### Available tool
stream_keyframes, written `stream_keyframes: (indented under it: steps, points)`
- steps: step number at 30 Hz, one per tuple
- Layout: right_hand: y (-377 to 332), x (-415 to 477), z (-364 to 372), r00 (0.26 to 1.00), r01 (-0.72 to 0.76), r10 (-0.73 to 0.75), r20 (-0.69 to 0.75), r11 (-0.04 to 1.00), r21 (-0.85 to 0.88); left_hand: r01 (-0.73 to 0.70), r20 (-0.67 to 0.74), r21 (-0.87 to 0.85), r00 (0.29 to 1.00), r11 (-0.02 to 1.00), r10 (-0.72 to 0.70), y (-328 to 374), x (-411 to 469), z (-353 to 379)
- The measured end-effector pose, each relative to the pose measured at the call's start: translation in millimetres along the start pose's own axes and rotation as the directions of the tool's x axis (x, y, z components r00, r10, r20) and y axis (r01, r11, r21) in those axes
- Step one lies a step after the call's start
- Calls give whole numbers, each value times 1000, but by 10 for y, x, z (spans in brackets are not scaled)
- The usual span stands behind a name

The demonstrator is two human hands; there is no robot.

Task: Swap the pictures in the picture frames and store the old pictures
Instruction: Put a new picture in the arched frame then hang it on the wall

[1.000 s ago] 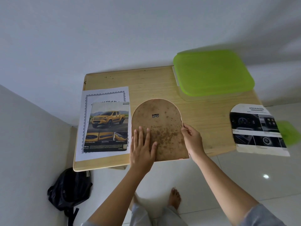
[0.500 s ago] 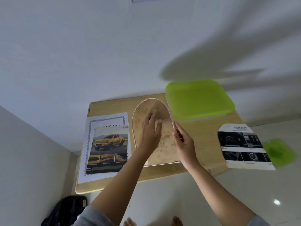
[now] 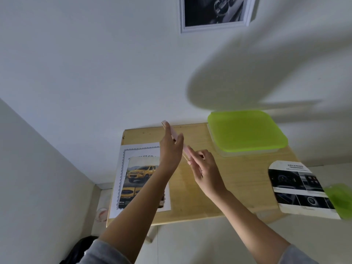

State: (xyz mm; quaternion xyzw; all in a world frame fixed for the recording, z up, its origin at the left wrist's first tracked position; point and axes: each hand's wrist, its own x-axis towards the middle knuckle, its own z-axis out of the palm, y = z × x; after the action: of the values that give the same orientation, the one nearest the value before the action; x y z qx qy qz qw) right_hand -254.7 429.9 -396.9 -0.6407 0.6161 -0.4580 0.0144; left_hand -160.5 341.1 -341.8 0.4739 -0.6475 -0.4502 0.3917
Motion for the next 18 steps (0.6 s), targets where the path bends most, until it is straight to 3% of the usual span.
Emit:
stream_keyframes:
  steps: [7, 12, 16, 18]
  points:
    - [-364, -47, 450, 995, -3, -8, 101, 995, 104, 119, -185, -157, 972, 980, -148, -376, 62, -536]
    - [-548, 11, 666, 959, -85, 8, 282, 962, 260, 181, -293, -264, 921, 947, -258, -656, 121, -1065]
    - [-483, 260, 719, 987, -105, 80, 137, 976, 191, 206, -330, -398, 877, 894, -349, -692, 215, -1521]
    - [-435, 427, 740, 980, -190, 180, 83, 973, 133, 181, -301, -415, 898, 892, -322, -662, 262, -1714]
